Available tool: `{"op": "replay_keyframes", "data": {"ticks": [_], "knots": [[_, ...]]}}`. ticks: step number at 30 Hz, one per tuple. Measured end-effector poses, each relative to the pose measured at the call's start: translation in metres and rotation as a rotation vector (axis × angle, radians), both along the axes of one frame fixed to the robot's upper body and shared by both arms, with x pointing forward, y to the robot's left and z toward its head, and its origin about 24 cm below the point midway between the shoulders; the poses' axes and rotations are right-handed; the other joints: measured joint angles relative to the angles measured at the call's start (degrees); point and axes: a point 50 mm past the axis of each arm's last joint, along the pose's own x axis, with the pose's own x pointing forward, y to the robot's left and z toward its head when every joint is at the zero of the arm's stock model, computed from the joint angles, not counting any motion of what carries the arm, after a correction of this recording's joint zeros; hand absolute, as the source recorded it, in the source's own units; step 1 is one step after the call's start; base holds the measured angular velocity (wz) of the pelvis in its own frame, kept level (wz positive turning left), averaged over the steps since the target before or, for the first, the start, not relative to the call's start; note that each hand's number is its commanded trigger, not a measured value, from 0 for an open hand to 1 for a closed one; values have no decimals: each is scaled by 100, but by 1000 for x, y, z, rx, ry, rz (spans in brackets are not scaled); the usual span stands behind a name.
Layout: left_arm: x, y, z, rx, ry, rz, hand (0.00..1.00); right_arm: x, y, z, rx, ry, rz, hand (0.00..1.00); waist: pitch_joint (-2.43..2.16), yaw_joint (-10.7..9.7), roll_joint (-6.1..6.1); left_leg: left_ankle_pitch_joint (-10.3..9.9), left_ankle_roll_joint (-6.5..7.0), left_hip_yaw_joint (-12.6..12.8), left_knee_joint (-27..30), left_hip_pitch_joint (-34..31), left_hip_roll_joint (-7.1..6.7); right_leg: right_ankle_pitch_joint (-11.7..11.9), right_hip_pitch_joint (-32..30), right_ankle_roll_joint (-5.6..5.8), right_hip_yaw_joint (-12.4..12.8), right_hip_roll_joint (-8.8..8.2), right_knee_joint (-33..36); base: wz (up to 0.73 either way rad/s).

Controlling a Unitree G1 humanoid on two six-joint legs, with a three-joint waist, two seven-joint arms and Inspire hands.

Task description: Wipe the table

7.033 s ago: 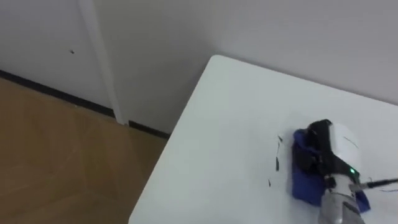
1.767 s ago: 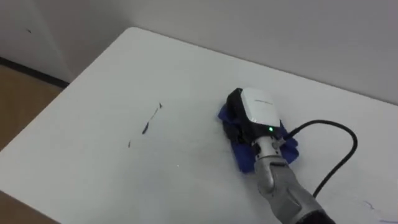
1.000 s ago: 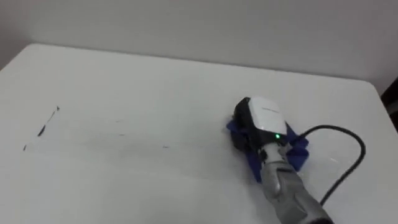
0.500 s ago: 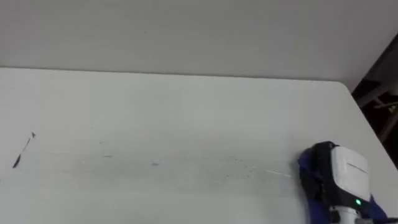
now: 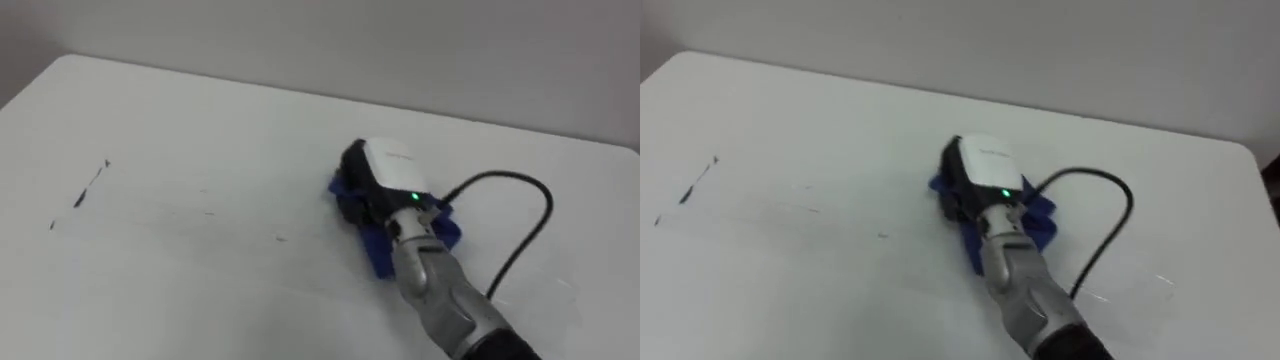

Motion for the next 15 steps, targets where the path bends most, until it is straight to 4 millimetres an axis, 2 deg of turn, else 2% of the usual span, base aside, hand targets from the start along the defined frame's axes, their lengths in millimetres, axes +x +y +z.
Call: {"op": "replay_keyframes", "data": {"ticks": [2,4,6,7,8,9,11,13,15], "knots": [[-5,1,1,-7,0,7,0,-11,-13,-14,-38,39,-24,100,0,-46,-27,-12,17,-15,40,19,-8,-2,61,16,-36,-16,-6,8],[-12,3,1,-11,7,22,0,-26,-26,-27,-21,57,-55,100,20,-185,5,-45,29,-61,101,90,-17,-30,195,52,-71,-23,-10,14],[-18,11,3,14,19,20,0,-48,-48,-40,1,60,-125,100,10,-463,6,-51,30,-123,131,167,-32,-95,309,57,-164,-52,-44,20],[-21,14,4,23,25,22,0,-55,-54,-44,8,61,-150,100,-25,-532,2,-52,32,-126,132,169,-38,-104,319,60,-160,-55,-42,16],[-26,18,5,40,38,27,0,-69,-68,-50,18,57,-207,100,-97,-672,1,-51,31,-126,128,170,-55,-117,324,77,-143,-62,-41,9],[-28,20,6,48,41,29,0,-75,-76,-52,18,51,-237,100,-121,-720,8,-51,31,-126,128,183,-63,-119,327,81,-140,-70,-42,5],[-31,28,9,79,45,52,0,-96,-102,-59,12,31,-341,100,-135,-843,47,-57,47,-121,114,283,-95,-117,410,90,-61,-82,-35,-10],[-28,31,10,93,32,54,0,-97,-112,-60,13,26,-382,100,-150,-929,53,-61,53,-133,115,322,-115,-126,425,96,-14,-92,7,-7],[-19,28,10,93,2,50,0,-94,-111,-61,16,32,-382,100,-162,-936,74,-60,53,-138,116,348,-120,-125,435,97,1,-93,11,-5]]}}
